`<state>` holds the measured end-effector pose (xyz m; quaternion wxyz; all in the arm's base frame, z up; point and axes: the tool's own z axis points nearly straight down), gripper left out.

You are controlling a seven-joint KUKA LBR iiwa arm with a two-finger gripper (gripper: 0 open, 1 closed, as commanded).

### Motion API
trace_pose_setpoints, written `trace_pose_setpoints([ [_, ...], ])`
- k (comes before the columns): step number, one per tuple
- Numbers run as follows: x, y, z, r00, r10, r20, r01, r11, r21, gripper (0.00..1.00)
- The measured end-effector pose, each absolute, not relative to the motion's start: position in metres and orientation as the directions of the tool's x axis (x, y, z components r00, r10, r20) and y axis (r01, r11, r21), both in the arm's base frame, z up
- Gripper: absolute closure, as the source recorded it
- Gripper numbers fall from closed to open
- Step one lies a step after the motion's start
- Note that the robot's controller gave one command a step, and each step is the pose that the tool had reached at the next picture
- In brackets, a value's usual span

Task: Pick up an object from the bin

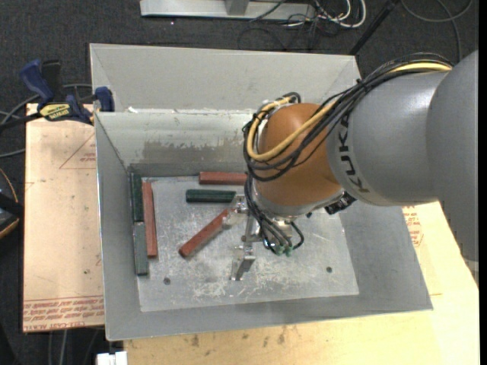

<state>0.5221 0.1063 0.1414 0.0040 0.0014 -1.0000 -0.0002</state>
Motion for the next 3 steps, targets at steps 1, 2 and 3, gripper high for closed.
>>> trace_pose_setpoints([
  [1, 0.524, 0.106, 0.145, -1.0, 0.0, 0.0, 0.0, 1.0, 0.001, 0.0],
  [2, 0.586, 0.149, 0.078, -0.989, -0.151, -0.012, -0.151, 0.989, 0.003, 1.0],
  [3, 0.586, 0.149, 0.078, -0.989, -0.15, -0.012, -0.151, 0.989, 0.003, 1.0],
])
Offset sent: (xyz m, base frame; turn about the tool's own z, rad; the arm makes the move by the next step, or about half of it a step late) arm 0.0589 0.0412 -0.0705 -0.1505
